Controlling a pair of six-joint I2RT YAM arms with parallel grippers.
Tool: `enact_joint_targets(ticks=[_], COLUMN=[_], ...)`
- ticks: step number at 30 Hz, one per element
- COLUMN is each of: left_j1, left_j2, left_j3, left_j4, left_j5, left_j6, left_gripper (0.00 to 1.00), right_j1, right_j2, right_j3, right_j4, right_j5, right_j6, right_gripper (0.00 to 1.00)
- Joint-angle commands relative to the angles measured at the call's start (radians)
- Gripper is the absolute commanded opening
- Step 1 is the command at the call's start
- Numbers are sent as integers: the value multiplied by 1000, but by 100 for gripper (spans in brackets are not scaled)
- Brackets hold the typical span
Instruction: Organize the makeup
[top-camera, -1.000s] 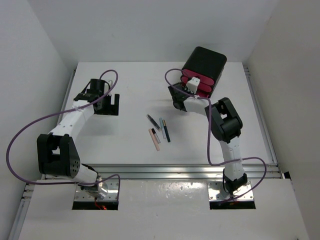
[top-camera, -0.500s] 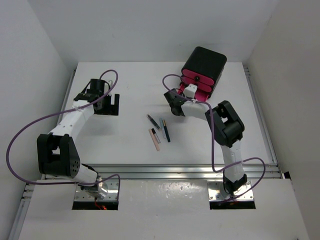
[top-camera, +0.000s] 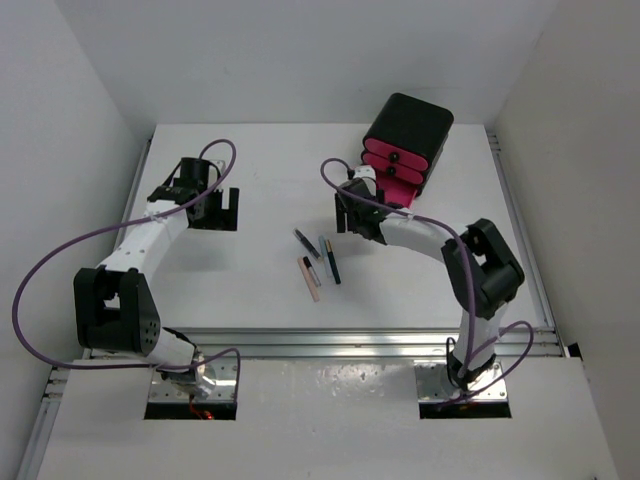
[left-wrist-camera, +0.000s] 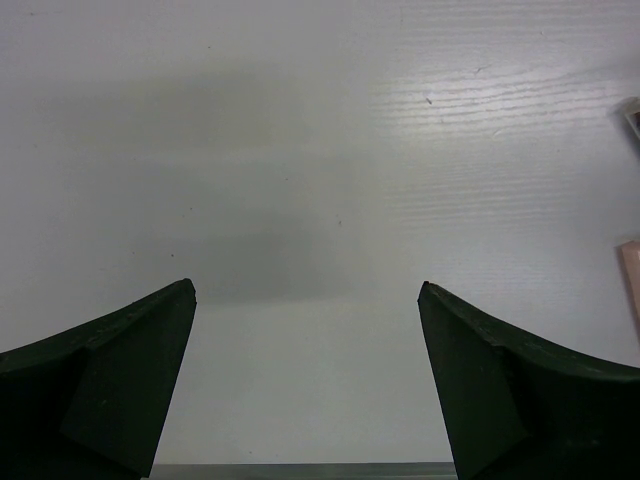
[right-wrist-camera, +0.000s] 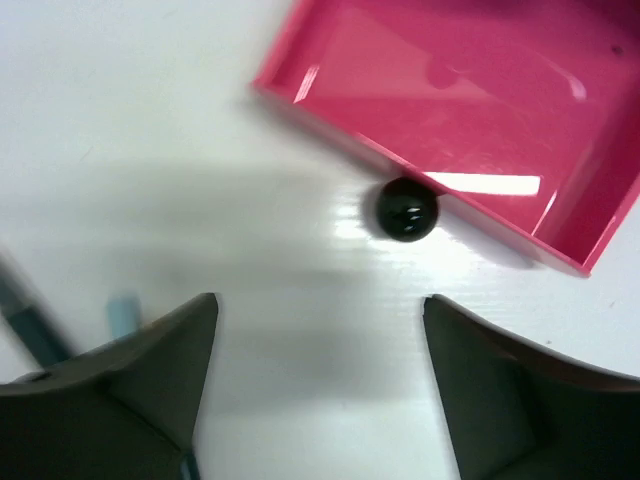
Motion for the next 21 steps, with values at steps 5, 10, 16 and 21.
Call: enact_joint_targets(ticks=[5, 10, 16, 21], left_j1=[-8, -8, -8, -8], left_j2=[-22, -12, -12, -22], left_j3=[5, 5, 5, -4], left_j4=[18, 18, 18, 18], left_j5=[29, 38, 18, 18], left_j6=[3, 3, 3, 3], left_gripper=[100, 100, 100, 100], right_j1=[9, 37, 140, 141], right_j2=[-116, -131, -81, -71], right_j3=[34, 12, 44, 35], right_j4=[-233, -226, -264, -276], right_j5=[-431, -672, -691, -533], right_j6=[-317, -308, -347, -273], right_gripper=[24, 44, 40, 28])
